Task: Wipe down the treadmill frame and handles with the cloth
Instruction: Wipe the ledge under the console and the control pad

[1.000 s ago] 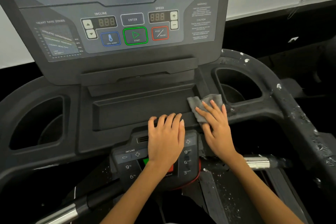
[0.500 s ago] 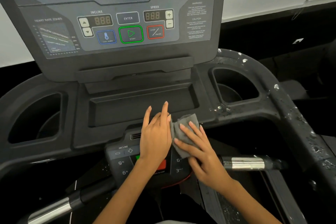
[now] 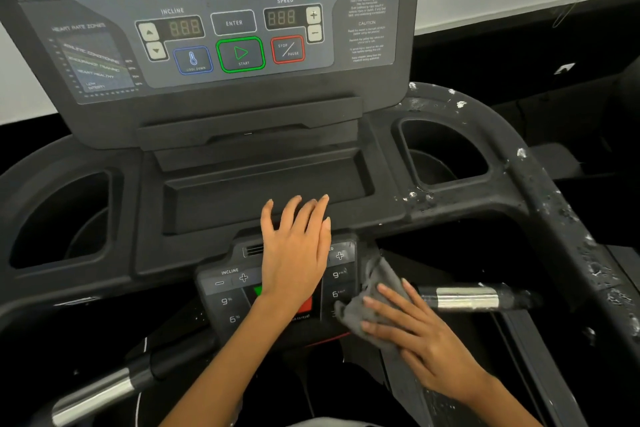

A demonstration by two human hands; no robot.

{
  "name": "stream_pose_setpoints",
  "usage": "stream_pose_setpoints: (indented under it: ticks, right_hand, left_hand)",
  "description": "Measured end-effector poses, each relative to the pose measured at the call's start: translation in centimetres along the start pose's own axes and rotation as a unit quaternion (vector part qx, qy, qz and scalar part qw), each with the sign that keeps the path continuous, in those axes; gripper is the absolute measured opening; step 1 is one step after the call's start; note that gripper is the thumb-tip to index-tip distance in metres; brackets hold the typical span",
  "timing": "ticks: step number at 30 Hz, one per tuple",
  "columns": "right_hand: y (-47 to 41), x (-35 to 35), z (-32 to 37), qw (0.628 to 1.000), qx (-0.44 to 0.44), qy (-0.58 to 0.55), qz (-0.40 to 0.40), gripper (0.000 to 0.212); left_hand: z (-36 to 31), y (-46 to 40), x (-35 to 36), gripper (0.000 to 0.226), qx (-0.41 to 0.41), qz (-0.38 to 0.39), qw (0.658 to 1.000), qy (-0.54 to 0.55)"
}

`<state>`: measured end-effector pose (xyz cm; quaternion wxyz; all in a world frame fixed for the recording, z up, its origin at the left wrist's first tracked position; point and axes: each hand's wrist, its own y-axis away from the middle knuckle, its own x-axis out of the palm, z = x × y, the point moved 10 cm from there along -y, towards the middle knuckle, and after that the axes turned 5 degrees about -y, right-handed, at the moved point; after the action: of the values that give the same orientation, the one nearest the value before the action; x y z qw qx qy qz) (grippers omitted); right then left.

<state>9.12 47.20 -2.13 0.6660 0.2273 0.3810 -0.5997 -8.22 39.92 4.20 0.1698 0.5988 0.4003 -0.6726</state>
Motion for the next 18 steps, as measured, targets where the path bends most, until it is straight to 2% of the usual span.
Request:
stream_pose_setpoints:
  ticks: [3, 6, 10, 12, 15, 18]
  right_hand:
    - [0.7, 0.0, -1.5, 0.998, 0.061, 0.013, -0.033, 0.058]
    - [0.1, 0.2, -1.6, 0.988, 0.112, -0.036, -0.104, 0.062]
    - [-1.3, -1.9, -1.6, 0.936, 0.153, -0.184, -0.257, 0.053]
    - [-2.8, -3.6, -1.5, 0.929, 0.141, -0.167, -0.3, 0.047]
    - [-6.6, -4.8, -2.8, 0.946, 0.126, -0.126, -0.271, 0.047]
    - [-9.8, -3.9, -4.7, 0.978, 0.109, -0.099, -0.145, 0.047]
  left_hand:
    - [0.0, 0.1, 0.3, 0.043, -0.001, 0.002, 1.0, -0.015]
    - [0.1, 0.3, 0.4, 0.043, -0.011, 0.0, 1.0, -0.011]
    - [0.0, 0.3, 0.7, 0.044, -0.017, 0.017, 1.0, -0.011]
    - [0.0, 0.2, 0.8, 0.045, -0.018, 0.029, 0.999, -0.01]
    - [-0.1, -0.2, 0.6, 0.043, -0.028, 0.031, 0.999, 0.013]
    - [-0.1, -0.6, 0.2, 0.04, -0.039, 0.016, 0.998, 0.042]
